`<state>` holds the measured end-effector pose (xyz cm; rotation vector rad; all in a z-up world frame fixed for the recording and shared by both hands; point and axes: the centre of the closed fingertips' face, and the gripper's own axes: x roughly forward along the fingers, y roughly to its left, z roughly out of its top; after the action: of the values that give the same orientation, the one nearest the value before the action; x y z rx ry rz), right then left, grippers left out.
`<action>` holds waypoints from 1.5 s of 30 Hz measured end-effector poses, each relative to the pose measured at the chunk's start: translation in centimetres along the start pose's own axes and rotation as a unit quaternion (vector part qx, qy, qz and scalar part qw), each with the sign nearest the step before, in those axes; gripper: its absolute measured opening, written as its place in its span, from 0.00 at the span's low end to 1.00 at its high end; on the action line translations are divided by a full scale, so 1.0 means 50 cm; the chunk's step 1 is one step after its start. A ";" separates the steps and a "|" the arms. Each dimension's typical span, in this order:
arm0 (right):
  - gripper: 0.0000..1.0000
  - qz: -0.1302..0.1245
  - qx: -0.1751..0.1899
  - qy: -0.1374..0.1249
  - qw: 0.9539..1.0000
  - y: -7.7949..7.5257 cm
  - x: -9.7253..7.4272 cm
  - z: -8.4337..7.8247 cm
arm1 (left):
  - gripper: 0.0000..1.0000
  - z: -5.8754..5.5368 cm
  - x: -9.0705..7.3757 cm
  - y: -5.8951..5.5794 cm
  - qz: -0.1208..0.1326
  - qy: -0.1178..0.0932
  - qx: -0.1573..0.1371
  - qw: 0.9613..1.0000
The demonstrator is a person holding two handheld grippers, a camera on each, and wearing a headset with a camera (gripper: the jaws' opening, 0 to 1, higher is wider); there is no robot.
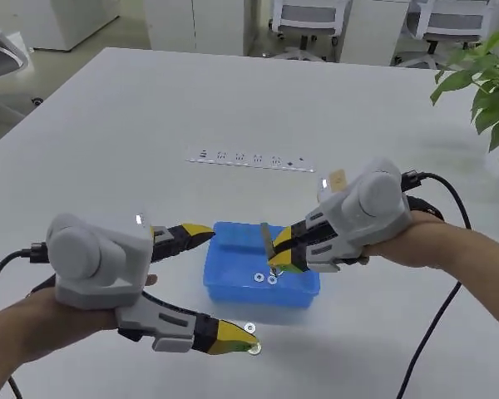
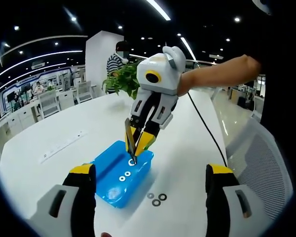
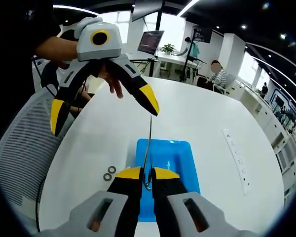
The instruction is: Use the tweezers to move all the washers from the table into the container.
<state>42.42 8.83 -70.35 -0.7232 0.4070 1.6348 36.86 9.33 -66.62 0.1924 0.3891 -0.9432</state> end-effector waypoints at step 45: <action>0.08 0.035 0.008 -0.020 0.999 -0.020 0.069 -0.063 | 0.38 -0.018 0.090 0.061 -0.038 0.028 0.029 0.998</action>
<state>43.91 9.64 -74.84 -0.6689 0.4203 1.7064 41.49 8.03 -69.30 0.2590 0.4227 -1.0259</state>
